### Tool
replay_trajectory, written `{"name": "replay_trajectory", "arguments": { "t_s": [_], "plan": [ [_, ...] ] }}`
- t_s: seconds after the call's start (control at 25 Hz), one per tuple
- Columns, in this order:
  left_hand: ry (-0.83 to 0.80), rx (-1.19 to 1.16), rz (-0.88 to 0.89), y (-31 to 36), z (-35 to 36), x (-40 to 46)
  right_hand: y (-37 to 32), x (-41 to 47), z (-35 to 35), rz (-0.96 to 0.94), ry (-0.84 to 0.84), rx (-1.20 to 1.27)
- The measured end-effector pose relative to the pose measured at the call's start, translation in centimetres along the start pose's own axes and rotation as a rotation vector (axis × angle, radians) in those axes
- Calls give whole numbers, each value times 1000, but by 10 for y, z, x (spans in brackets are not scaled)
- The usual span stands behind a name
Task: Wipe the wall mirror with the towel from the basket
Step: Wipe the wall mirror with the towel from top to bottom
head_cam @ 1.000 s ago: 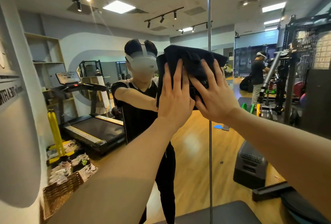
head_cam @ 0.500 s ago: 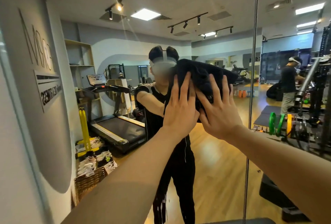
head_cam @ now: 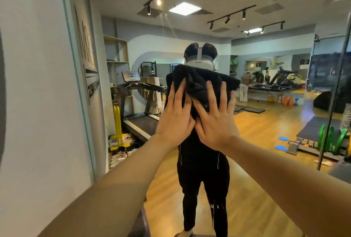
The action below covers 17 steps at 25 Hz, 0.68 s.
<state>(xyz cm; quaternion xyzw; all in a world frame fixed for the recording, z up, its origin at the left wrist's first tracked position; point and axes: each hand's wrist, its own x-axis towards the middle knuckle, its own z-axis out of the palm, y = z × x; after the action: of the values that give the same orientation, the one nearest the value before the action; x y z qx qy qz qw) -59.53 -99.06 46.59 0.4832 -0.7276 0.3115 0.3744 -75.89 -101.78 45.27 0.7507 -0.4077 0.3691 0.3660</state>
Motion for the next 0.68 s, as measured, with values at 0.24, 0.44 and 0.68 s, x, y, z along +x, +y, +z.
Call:
{"name": "replay_trajectory", "arguments": {
  "t_s": [0.24,0.44,0.68],
  "plan": [
    [-20,14,-64,-70,-26,-36,-79,24,21,-38,5,70],
    [-7,3,-113,-124,-42,-71,-142,38,39,-83,-22,110],
    [-5,-4,-155,-188,-58,-108,-213,55,63,-120,-10,127]
  ]
}}
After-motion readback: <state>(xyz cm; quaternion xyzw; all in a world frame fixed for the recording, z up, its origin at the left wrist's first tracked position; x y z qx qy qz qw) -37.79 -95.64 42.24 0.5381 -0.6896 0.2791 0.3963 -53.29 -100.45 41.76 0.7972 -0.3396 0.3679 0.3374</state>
